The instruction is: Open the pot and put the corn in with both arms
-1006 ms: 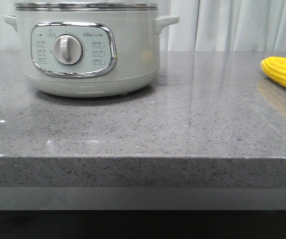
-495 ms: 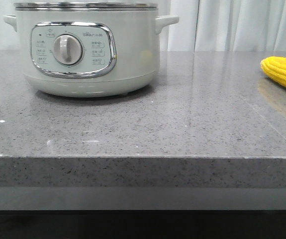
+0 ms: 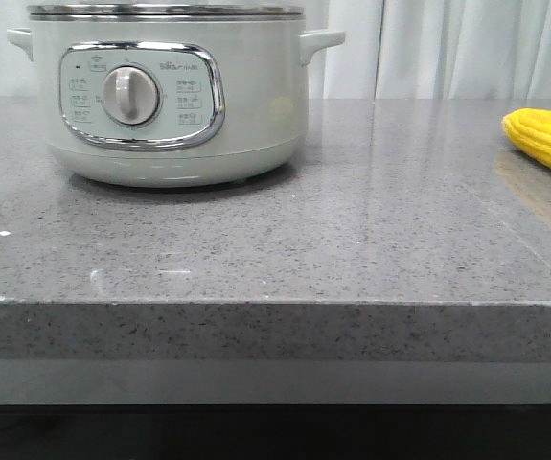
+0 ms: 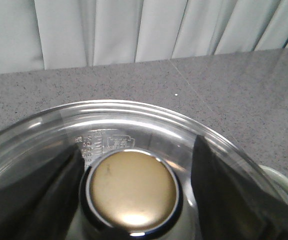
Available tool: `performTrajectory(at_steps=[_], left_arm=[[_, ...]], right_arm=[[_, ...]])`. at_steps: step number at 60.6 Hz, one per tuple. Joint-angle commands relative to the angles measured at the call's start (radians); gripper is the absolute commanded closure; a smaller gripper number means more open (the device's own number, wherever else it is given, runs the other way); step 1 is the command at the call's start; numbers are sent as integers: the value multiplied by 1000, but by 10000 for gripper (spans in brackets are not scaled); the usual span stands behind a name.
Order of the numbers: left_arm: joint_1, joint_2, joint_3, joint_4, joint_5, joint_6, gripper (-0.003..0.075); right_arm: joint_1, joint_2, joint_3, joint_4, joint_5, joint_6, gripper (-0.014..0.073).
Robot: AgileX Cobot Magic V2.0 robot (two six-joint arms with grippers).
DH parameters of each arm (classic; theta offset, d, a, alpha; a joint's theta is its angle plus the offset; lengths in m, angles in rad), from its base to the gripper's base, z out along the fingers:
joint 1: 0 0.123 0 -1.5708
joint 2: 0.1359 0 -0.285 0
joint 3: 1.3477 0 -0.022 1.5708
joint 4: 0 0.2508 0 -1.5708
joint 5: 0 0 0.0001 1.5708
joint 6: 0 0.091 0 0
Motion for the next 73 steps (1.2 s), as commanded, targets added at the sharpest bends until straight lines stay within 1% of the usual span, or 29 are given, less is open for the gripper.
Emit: performTrajectory(at_steps=[1, 6, 9, 15, 20, 25, 28, 37, 51, 62, 68, 73], left_arm=[[-9, -31, -37, -14, -89, -2, 272], [-9, -19, -37, -14, -90, -2, 277], [-9, -14, -37, -14, -90, -2, 300], [-9, -10, -37, -14, -90, -2, 394], [-9, -10, -37, -14, -92, -2, 457], [-9, -14, -37, -14, -101, -2, 500], [-9, -14, -37, -14, -111, -2, 511], [-9, -31, -62, -14, -122, -2, 514], [-9, -71, -187, -14, -100, -2, 514], [-7, -146, -267, 17, 28, -2, 514], [-7, -214, -274, 81, 99, -2, 514], [-7, -277, -274, 103, 175, -2, 514]], right_arm=[[-5, 11, -34, 1, -78, -8, -21], [-5, 11, -34, 1, -78, -8, -21], [-5, 11, -34, 1, -78, -8, -21], [-5, 11, -34, 1, -77, -8, -21], [-5, 11, -34, 1, -77, -8, -21], [-5, 11, -34, 1, -77, -8, -21], [-5, 11, -34, 1, -77, -8, -21], [-5, 11, -34, 1, -77, -8, -21], [-5, 11, -34, 1, -77, -8, -21], [-5, 11, -34, 1, -77, -8, -21], [-5, 11, -34, 1, -79, -8, -21], [-5, 11, -34, 1, -79, -8, -21]])
